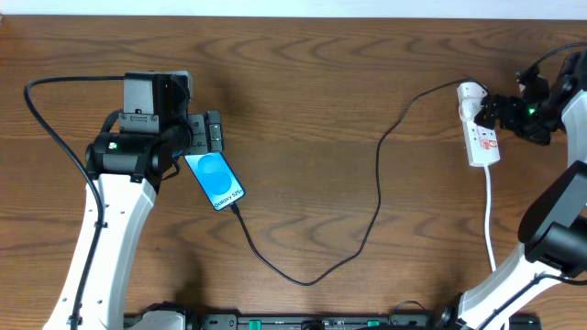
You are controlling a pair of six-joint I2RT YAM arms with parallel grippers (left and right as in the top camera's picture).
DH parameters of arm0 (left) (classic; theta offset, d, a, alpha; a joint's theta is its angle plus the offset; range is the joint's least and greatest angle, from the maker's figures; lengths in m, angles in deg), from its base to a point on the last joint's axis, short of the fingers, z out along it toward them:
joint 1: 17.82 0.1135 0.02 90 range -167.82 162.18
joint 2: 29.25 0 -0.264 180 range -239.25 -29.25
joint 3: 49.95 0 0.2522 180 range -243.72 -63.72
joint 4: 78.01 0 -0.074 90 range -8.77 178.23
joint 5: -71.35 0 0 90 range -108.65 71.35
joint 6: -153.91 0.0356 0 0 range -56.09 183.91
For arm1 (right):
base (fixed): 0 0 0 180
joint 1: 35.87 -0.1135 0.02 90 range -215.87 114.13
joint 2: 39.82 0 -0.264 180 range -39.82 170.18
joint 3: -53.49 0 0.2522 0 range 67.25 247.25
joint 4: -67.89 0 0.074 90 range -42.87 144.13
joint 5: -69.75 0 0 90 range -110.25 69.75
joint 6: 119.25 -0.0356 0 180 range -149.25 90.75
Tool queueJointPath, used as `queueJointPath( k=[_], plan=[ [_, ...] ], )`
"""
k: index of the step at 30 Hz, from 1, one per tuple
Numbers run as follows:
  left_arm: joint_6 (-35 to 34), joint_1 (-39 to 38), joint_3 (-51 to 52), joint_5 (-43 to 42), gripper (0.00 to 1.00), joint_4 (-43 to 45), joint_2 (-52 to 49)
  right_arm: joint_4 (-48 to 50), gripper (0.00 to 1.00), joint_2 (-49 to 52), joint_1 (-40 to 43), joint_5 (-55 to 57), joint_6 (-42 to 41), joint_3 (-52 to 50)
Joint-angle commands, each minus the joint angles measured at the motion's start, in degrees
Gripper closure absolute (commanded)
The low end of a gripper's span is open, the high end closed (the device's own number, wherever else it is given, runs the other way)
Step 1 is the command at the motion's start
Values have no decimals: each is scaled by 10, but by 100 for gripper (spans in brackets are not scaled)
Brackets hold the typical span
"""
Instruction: Plug charger to phone and switch on socket
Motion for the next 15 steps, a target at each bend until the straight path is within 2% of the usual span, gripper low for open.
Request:
queueJointPath(
  k=[1, 4, 9, 15],
  plan=[
    [10, 0, -7, 10, 5, -1, -2, 5, 1, 17, -5, -6, 18, 12],
    [9, 0, -7, 10, 5, -1, -2, 11, 1, 26, -8, -14, 25, 12],
    [10, 0, -7, 10, 5, -1, -2, 18, 1, 31, -8, -63, 80, 12],
    [10, 0, -7, 10, 5, -1, -2, 44, 1, 33, -8, -67, 82, 12]
  ],
)
